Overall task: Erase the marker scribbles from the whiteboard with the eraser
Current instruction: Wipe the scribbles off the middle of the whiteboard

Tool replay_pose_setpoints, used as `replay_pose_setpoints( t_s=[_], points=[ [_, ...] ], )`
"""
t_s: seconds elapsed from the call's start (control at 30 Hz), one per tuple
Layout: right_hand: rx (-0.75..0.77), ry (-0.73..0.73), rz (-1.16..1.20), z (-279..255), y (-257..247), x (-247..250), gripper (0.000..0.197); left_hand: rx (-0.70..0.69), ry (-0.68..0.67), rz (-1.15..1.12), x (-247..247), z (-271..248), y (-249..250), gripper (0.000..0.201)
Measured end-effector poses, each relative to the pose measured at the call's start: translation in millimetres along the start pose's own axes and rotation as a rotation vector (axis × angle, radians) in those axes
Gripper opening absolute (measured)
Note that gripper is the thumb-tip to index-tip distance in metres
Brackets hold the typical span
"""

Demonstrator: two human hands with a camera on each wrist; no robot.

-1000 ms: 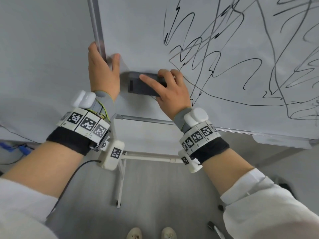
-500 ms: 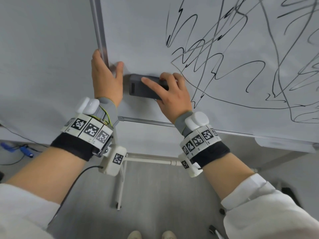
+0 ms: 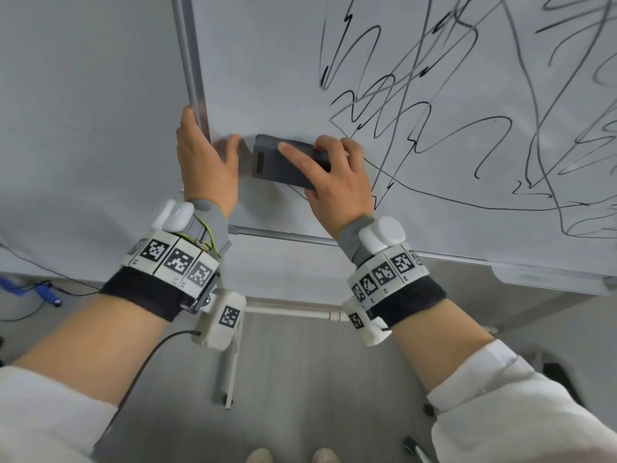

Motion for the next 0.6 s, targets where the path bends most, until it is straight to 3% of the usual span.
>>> replay_pose_setpoints(
  t_s=[0.2,0.43,0.6],
  points=[
    [-0.032,-0.160,0.028,-35.7,-1.8,-1.2,0.074,0.007,-0.013,-0.021,0.9,-0.5,-2.3,0.065],
    [-0.028,-0.038,0.013,-0.5,2.7,7.6,0.064,-0.001,-0.006,-0.017,1.1,-1.1,-2.7,0.065],
    [-0.053,-0.129,0.010,-29.5,1.5,5.1,0.072,-0.008,-0.007,-0.001,2.8,-1.0,-2.0,0.064]
  ],
)
Point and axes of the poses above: each hand's wrist, its own z-axis towards the middle knuckle, its own x-axis out of the back of the hand, y = z × x, the point moved 1 cm from there along z, towards the middle knuckle, and after that the axes turned 10 degrees about y, right-handed, at the moved point
